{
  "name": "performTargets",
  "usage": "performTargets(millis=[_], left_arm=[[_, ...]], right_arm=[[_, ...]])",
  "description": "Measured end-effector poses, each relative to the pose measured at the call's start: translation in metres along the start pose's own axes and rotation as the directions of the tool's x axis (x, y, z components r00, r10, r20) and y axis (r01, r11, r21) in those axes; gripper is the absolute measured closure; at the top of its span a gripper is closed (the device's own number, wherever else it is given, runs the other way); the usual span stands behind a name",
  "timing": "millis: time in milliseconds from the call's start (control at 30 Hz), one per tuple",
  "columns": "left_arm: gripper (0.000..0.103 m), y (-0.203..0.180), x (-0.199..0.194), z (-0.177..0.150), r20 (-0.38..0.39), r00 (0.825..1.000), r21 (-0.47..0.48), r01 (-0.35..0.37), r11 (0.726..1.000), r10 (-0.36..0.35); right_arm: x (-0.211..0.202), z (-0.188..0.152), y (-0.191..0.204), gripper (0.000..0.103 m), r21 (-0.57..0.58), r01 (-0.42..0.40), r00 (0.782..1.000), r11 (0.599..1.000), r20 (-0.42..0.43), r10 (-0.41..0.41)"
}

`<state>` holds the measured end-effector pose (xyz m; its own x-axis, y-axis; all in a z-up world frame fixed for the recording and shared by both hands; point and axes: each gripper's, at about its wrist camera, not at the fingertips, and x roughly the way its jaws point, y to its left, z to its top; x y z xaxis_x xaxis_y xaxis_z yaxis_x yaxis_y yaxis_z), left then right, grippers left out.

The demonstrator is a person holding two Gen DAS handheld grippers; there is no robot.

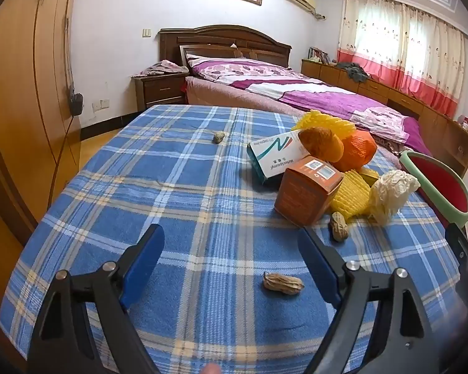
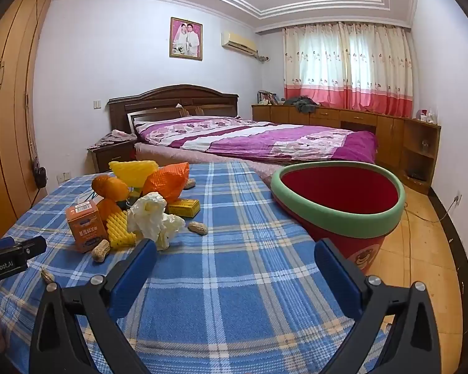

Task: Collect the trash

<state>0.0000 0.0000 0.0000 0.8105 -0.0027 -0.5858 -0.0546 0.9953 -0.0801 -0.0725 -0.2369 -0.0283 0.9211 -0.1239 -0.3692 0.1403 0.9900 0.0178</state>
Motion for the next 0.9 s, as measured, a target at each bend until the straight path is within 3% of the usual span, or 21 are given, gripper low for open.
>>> performTargets(millis=[900], left_arm=[[0.015,0.0003,0.0004,0.0000,0.005,1.000,-0.001,-0.002,1.000,0.002]], right_arm=[[-0.0019,-0.0002,0.0012,0.000,0.001,-0.001,1.000,1.000,0.011,0.001]])
